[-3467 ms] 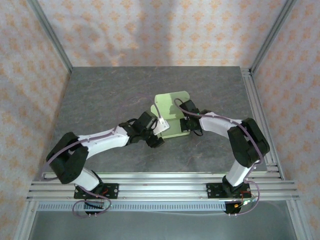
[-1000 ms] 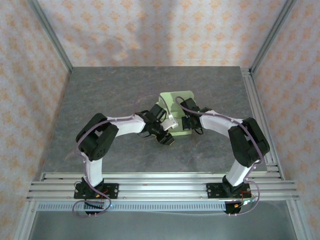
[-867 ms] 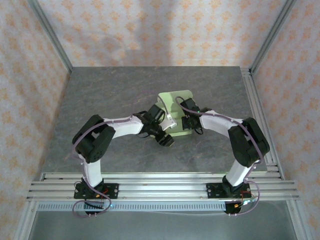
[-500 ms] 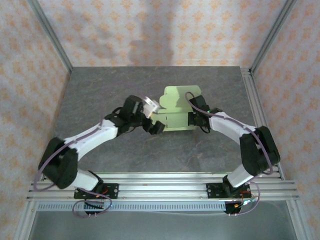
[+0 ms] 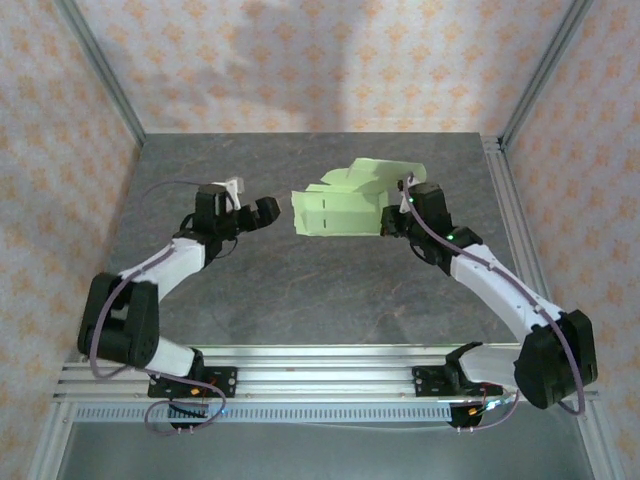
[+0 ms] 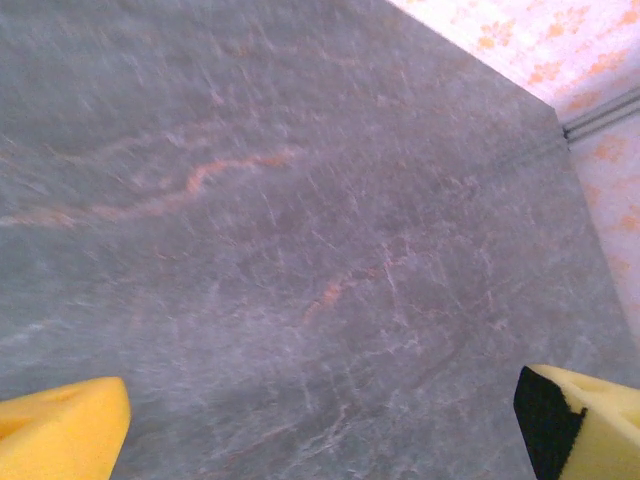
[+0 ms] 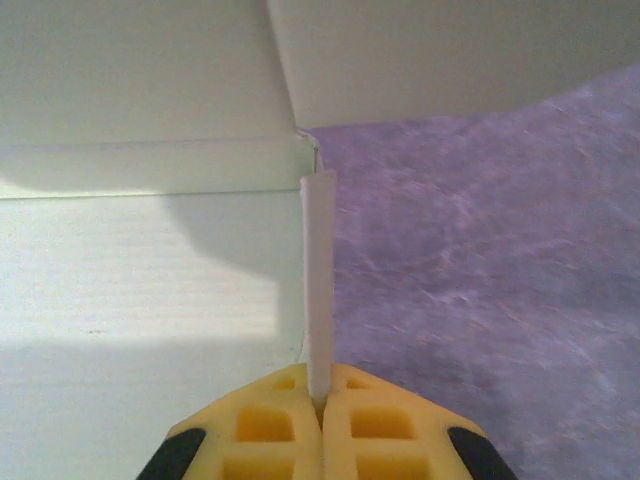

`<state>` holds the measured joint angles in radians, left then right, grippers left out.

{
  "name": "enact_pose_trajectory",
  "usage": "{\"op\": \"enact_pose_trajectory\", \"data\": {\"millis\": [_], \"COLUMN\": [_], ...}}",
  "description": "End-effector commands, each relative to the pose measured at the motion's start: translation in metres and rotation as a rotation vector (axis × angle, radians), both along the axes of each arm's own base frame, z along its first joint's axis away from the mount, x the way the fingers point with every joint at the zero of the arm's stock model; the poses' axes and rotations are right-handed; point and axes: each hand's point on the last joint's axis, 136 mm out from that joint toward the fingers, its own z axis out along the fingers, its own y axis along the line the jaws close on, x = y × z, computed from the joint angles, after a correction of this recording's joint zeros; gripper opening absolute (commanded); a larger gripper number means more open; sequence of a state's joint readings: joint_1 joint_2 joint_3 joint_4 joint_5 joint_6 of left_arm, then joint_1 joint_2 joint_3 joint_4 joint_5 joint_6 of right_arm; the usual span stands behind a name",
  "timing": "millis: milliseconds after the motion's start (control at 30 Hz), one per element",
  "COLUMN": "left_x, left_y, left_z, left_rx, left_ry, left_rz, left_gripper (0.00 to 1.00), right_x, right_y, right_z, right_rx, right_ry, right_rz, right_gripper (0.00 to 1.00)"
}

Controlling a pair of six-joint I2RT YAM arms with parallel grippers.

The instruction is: Fold the paper box

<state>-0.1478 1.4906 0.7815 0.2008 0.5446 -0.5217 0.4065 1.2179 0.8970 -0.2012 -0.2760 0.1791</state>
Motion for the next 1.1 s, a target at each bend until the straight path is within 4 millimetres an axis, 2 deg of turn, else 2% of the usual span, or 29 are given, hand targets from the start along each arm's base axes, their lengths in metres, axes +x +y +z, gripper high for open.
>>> {"op": "enact_pose_trajectory", "data": {"millis": [0, 167, 367, 700, 1067], "left_x": [0.01, 0.0, -0.005, -0.017, -0.014], "left_y": [-0.05, -0.122, -0.167, -0.202, -0.216], "left_z": [0.019, 0.029, 0.048, 0.064, 0.065], "left_rx": [-0.153, -0.16, -0.258, -0.36, -0.411], "left_ry": [-0.033, -0.073, -0.109, -0.098, -0.074], "left_rz": [-0.125, -0.311, -0.412, -0.483, -0.486], "left_gripper": [1.0, 0.99, 0.97, 0.95, 0.95], "right_x": [-0.007, -0.013, -0.015, -0.009, -0.002], "right_y": [0.022, 0.037, 0.046, 0.046, 0.055], "right_z": [0.019, 0.024, 0.02, 0.0, -0.021], "right_rx": [0.131, 0.188, 0.217, 0.11, -0.091], "right_ry": [-0.048, -0.07, -0.054, -0.044, -0.056], "right_rz": [0.105, 0.197, 0.238, 0.208, 0.174], "right_gripper": [0.01, 0.01, 0.01, 0.01, 0.01]}}
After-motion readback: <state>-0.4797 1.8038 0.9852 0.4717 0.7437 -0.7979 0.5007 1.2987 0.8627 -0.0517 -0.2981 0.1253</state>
